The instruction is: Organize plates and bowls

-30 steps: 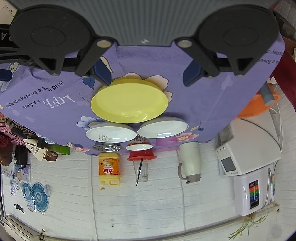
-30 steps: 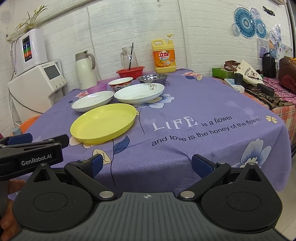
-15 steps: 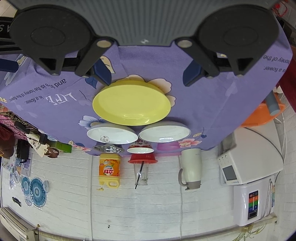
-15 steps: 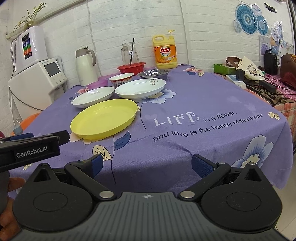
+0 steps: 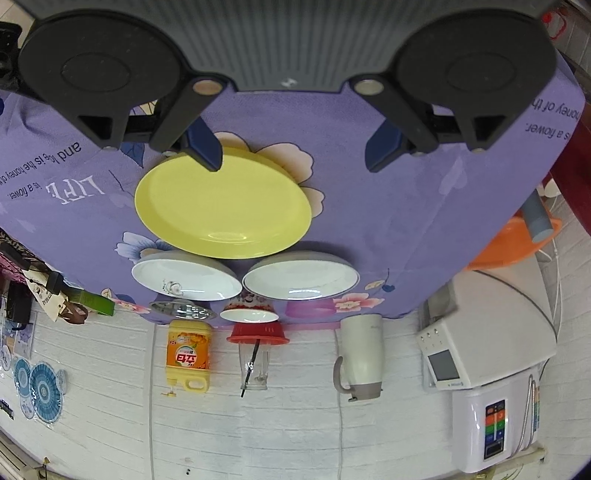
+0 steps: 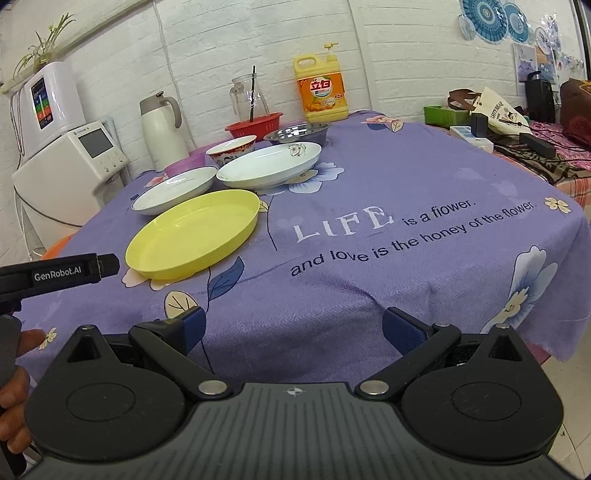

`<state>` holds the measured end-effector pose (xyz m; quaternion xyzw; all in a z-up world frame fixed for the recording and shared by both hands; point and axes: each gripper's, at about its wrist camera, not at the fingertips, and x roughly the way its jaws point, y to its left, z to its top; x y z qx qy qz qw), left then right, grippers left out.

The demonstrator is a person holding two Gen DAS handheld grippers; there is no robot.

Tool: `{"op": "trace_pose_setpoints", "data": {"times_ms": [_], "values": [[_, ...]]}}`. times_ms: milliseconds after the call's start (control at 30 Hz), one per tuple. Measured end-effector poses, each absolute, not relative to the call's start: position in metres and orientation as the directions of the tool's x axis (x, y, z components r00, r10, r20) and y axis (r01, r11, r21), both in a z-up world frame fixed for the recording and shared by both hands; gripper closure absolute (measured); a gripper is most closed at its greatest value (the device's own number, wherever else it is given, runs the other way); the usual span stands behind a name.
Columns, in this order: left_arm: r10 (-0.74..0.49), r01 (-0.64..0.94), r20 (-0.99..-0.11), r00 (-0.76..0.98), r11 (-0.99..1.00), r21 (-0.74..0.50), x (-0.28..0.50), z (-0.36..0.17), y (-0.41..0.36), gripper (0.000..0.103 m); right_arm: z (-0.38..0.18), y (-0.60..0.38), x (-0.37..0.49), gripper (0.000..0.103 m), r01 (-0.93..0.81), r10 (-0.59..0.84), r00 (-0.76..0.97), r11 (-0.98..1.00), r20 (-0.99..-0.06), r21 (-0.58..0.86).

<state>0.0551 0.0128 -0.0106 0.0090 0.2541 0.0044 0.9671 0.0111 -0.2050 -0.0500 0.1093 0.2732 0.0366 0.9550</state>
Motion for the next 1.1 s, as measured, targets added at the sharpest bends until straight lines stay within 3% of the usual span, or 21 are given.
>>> {"op": "trace_pose_setpoints", "data": {"times_ms": [200, 367, 833, 1000, 1100], "values": [[-0.035, 0.029, -0.494, 0.869, 0.999, -0.021, 0.07, -0.004, 0.02, 0.021, -0.042, -0.196, 0.043, 0.0, -0.072, 0.174, 0.832, 0.975, -0.527, 0.208], [-0.026, 0.013, -0.547, 0.837, 1.0, -0.027, 0.099, -0.008, 0.031, 0.021, -0.037, -0.186, 0.08, 0.0, -0.115, 0.207, 0.812, 0.973, -0.546, 0.198], [-0.034, -0.002, -0.664, 0.747, 0.999, -0.053, 0.191, -0.027, 0.058, 0.022, -0.045, -0.151, 0.186, 0.0, -0.158, 0.146, 0.739, 0.987, -0.658, 0.042], [-0.065, 0.039, -0.664, 0.745, 0.998, -0.053, 0.197, -0.032, 0.059, 0.023, -0.049, -0.157, 0.183, 0.0, -0.196, 0.18, 0.764, 0.98, -0.62, 0.044], [-0.092, 0.071, -0.65, 0.754, 0.996, -0.058, 0.198, -0.03, 0.059, 0.023, -0.043, -0.157, 0.186, 0.0, -0.186, 0.177, 0.742, 0.981, -0.647, 0.055]]}}
